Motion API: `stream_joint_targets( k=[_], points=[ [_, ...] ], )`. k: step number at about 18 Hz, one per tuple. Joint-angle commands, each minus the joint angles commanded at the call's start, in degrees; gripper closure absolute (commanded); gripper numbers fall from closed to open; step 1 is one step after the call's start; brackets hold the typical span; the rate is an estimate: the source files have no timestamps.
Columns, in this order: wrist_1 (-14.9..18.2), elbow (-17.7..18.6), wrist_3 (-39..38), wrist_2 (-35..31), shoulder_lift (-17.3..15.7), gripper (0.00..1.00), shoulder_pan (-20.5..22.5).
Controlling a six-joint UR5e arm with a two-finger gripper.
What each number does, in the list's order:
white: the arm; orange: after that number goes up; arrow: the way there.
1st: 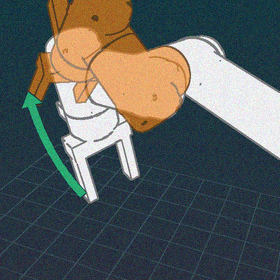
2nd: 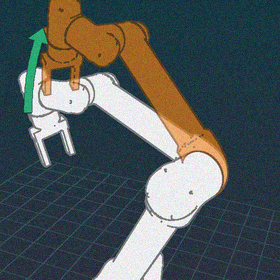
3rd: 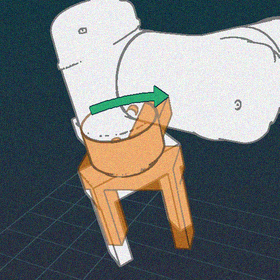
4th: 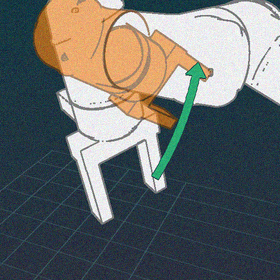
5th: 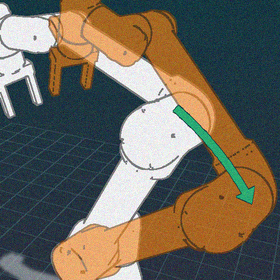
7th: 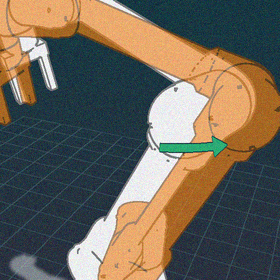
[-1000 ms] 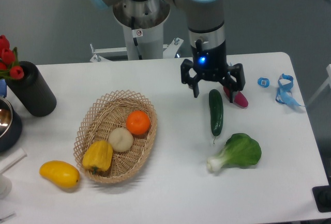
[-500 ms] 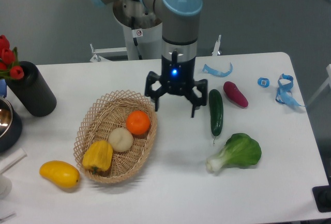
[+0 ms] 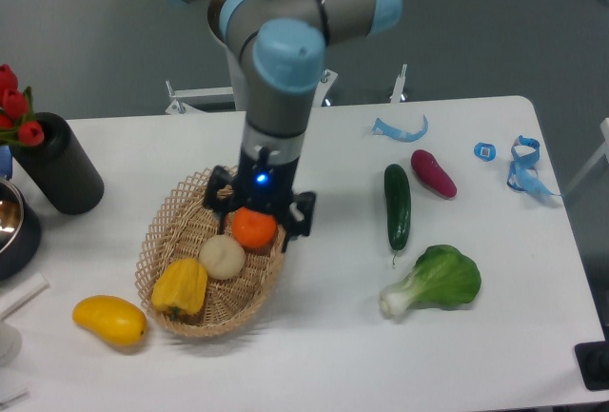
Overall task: Pick up the yellow pepper from the basket
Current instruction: 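Move the open gripper over the basket and lower onto the yellow pepper, then close the gripper around the yellow bell pepper in the basket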
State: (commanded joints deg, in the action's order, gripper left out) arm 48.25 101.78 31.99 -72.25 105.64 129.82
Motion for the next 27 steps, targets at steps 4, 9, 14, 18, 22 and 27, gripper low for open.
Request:
stream_joint_targets(
  k=[4,9,14,18,22,27],
  points=[
    [-0.1,0.4,-1.6,2.4,2.0,0.00,-1.6],
    [-0.2,-0.1,-1.9,3.3,4.6,0.00,-2.6],
    [-0.3,-0.5,-1.9,3.3,6.7,0.00,-2.6],
    [-0.3,-0.7,-1.9,3.3,8.6,0.00,-2.6],
    [-0.3,-0.9,-2.0,3.3,9.1,0.00,-2.6],
    [-0.3,-0.4,-2.0,3.3,10.1,0.00,-2.6]
  ],
)
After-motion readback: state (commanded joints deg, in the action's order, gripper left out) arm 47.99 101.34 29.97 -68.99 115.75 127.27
